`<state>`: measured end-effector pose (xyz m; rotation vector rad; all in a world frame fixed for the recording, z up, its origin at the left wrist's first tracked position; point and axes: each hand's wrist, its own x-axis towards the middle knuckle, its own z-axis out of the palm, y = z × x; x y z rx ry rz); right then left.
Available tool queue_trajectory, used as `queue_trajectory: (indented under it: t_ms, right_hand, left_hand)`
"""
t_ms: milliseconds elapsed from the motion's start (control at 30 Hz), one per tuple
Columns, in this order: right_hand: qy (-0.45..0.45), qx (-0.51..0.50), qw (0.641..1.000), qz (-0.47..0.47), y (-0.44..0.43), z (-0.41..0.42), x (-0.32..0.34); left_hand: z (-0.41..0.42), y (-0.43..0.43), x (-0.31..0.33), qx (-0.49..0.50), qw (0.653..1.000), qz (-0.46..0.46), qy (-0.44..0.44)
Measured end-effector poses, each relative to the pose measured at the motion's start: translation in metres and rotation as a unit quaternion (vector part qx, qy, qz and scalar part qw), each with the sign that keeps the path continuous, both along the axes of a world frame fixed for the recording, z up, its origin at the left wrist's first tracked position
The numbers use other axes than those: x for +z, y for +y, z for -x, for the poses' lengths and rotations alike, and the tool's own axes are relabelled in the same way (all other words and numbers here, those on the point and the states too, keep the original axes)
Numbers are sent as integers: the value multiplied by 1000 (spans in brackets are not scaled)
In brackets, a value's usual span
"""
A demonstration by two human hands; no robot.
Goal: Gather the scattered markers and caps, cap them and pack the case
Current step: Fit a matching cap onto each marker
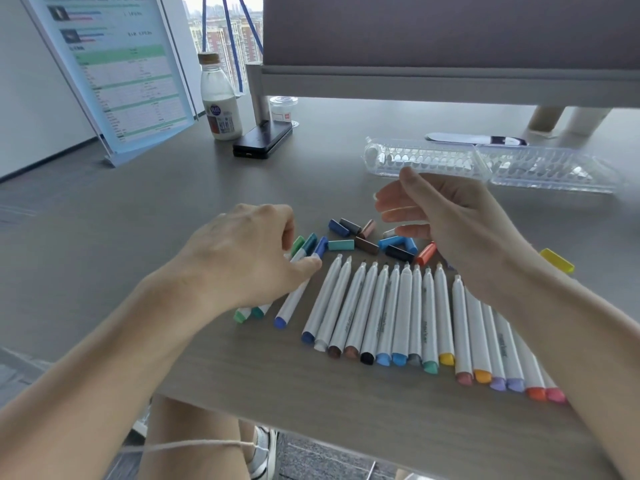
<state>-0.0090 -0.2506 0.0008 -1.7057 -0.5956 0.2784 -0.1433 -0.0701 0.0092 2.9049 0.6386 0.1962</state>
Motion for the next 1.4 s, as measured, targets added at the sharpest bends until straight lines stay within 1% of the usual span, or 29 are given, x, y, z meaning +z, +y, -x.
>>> queue_trajectory:
  t_ms: [100, 200, 333, 400, 467, 567, 700, 867, 933, 967, 1033, 1067, 1100, 1133, 1167, 1200, 1267, 1333, 1400]
  right_hand:
    - [-2, 8, 1000, 1, 0, 1, 0]
    - [-6, 11, 1000, 8, -1, 1, 1]
    - [-4, 12, 1000, 14, 0, 2, 1]
    - [-4, 10, 1000, 17, 1, 2, 1]
    - [-5, 8, 1000, 19, 0, 1, 0]
    - [-4, 0, 1000, 24, 0, -1, 0]
    - [-6, -17, 999, 31, -2, -5, 0]
    - [-62, -30, 994, 82, -4, -10, -1]
    - [-87, -28, 989, 113, -4, -8, -1]
    - [-100, -29, 986, 129, -5, -7, -1]
    - [-129, -29, 979, 157, -4, -6, -1]
    - [-143, -22, 975, 171, -3, -6, -1]
    - [-157, -10, 969, 188, -1, -5, 0]
    - [-173, 6, 961, 213, 2, -4, 1]
    - [-194, 22, 949, 246, 6, -3, 3]
    - [-217, 32, 934, 281, 11, -2, 5]
    - [-251, 43, 911, 323, 24, -2, 10]
    - [-273, 47, 901, 333, 40, -7, 12]
    - [-294, 40, 891, 343, 55, -15, 12]
  left_hand:
    - [-1, 10, -6, -2, 999, 36, 12]
    - [1, 15, -6, -5, 999, 50, 12]
    - [1, 14, -4, -2, 999, 42, 15]
    - [0, 8, -1, -1, 1000, 22, -8]
    - [-3, 1, 2, -12, 999, 23, -29]
    - [-9, -10, 1, -30, 998, 44, 14]
    - [-11, -16, -1, -20, 998, 13, 50]
    - [-11, -14, -1, -16, 998, 6, 63]
    - [-11, -10, 0, -22, 999, 37, 32]
    - [-11, -6, 1, -30, 998, 60, 1]
    - [-15, 3, 4, -50, 987, 124, -91]
    - [-19, 10, 5, -59, 972, 177, -141]
    - [-21, 17, 5, -70, 949, 243, -187]
    - [-24, 24, 4, -79, 921, 307, -228]
    - [-27, 31, 1, -85, 895, 349, -264]
    - [-28, 36, -3, -90, 879, 368, -290]
    - [-29, 44, -14, -97, 861, 385, -319]
    - [-29, 47, -23, -103, 846, 401, -336]
    - [-31, 49, -28, -104, 839, 405, -348]
